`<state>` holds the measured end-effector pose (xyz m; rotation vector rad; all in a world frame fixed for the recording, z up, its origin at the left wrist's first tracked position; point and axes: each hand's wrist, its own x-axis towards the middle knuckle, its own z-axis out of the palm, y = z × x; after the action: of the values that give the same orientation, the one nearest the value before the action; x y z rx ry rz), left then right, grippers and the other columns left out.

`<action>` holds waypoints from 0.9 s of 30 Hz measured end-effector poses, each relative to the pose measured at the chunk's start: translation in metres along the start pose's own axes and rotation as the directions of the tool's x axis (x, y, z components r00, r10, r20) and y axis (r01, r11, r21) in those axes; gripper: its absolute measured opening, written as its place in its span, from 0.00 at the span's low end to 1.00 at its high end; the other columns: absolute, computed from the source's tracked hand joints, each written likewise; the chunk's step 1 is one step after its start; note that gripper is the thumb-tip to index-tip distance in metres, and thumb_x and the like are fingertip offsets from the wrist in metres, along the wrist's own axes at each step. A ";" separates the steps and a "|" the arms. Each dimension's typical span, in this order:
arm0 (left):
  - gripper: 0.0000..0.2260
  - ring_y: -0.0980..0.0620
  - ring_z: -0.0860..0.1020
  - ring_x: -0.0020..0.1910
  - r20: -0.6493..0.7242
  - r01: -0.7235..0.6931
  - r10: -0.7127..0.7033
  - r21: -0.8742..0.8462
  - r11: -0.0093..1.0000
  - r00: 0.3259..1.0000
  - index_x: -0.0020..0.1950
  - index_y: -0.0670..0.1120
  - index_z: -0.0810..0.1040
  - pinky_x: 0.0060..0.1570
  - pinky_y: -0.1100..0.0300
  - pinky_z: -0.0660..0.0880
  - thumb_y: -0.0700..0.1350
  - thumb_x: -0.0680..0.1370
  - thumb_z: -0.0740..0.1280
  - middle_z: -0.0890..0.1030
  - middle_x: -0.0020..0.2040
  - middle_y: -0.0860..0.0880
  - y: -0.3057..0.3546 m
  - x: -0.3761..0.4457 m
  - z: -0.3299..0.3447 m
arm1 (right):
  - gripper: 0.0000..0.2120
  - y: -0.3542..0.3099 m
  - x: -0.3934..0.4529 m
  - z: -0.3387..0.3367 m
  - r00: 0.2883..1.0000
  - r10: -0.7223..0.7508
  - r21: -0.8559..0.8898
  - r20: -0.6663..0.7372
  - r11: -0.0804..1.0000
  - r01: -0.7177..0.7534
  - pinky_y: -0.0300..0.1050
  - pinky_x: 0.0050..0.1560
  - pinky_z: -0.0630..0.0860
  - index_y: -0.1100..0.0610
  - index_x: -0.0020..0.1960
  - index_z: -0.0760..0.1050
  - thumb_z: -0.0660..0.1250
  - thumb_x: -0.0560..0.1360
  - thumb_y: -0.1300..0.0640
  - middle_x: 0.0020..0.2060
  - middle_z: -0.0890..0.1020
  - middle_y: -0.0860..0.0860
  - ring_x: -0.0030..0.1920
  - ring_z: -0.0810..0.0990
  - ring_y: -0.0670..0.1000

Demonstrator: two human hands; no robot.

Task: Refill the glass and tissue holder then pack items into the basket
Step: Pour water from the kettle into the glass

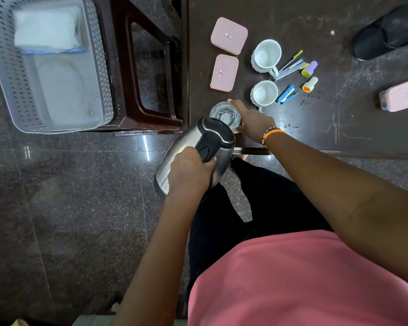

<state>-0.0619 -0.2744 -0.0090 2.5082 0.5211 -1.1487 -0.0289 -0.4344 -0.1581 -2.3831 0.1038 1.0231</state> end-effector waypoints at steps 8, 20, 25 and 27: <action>0.18 0.38 0.76 0.53 -0.004 0.004 -0.004 -0.012 1.000 1.000 0.51 0.39 0.73 0.48 0.52 0.73 0.54 0.74 0.66 0.78 0.53 0.40 0.001 -0.001 0.001 | 0.32 0.001 0.001 0.001 1.000 0.002 -0.012 -0.006 1.000 -0.002 0.62 0.52 0.75 0.46 0.71 0.51 0.64 0.74 0.56 0.56 0.79 0.62 0.54 0.79 0.65; 0.18 0.38 0.76 0.53 0.008 0.015 -0.015 -0.005 1.000 1.000 0.52 0.39 0.73 0.50 0.50 0.75 0.54 0.74 0.66 0.78 0.53 0.40 0.006 -0.001 0.001 | 0.33 0.004 0.004 0.001 1.000 0.002 0.004 0.009 1.000 -0.002 0.61 0.52 0.74 0.45 0.71 0.50 0.64 0.73 0.57 0.56 0.79 0.62 0.55 0.78 0.65; 0.18 0.38 0.77 0.52 0.012 0.025 -0.025 -0.017 1.000 1.000 0.52 0.39 0.74 0.50 0.49 0.76 0.54 0.74 0.66 0.79 0.53 0.40 0.006 0.000 0.001 | 0.33 0.004 0.004 0.002 1.000 -0.003 -0.008 0.002 1.000 0.003 0.61 0.52 0.75 0.45 0.71 0.51 0.65 0.73 0.57 0.55 0.79 0.62 0.54 0.79 0.65; 0.18 0.38 0.77 0.53 0.011 0.030 -0.029 -0.028 0.999 1.000 0.52 0.39 0.73 0.50 0.49 0.76 0.54 0.74 0.67 0.78 0.54 0.39 0.007 0.000 0.000 | 0.33 0.005 0.005 0.002 1.000 -0.005 -0.004 0.007 1.000 0.005 0.62 0.52 0.75 0.44 0.71 0.50 0.64 0.73 0.57 0.55 0.79 0.63 0.54 0.79 0.66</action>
<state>-0.0593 -0.2803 -0.0078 2.4773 0.5693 -1.1562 -0.0280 -0.4367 -0.1651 -2.3820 0.0933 1.0308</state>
